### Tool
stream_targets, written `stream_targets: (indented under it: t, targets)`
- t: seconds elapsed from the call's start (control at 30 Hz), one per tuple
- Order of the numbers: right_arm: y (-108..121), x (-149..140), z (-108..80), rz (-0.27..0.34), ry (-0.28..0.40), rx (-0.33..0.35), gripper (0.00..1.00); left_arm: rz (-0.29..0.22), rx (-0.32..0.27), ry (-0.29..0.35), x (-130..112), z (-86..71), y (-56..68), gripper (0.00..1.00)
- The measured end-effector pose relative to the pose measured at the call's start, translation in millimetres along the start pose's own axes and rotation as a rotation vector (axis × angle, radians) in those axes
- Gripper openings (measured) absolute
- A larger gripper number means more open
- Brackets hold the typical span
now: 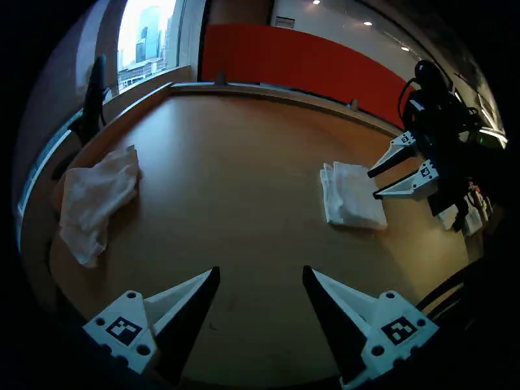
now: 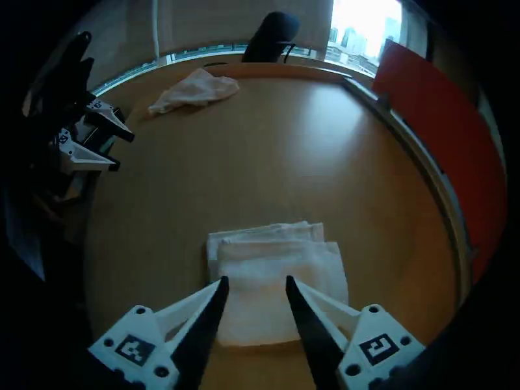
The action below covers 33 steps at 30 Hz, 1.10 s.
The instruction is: Fold towel
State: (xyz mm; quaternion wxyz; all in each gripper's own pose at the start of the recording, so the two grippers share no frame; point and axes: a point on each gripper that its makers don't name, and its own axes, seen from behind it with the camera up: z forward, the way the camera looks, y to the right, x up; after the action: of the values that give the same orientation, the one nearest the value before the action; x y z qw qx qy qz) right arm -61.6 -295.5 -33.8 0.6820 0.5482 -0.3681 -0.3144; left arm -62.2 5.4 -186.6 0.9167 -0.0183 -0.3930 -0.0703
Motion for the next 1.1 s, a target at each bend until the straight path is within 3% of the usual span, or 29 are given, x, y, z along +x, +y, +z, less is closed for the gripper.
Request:
stream_targets:
  t: [0.5, 1.1]
  targets:
    - [-2, -18, -3.0, 0.054, -0.002, -0.033, 0.71, 0.004, -0.005, -0.001, 2, 1.3, 3.4, 0.94]
    - [-15, -67, -5.0, 0.178, -0.029, -0.099, 0.71, 0.022, -0.009, -0.003, 2, -0.3, 3.0, 0.94]
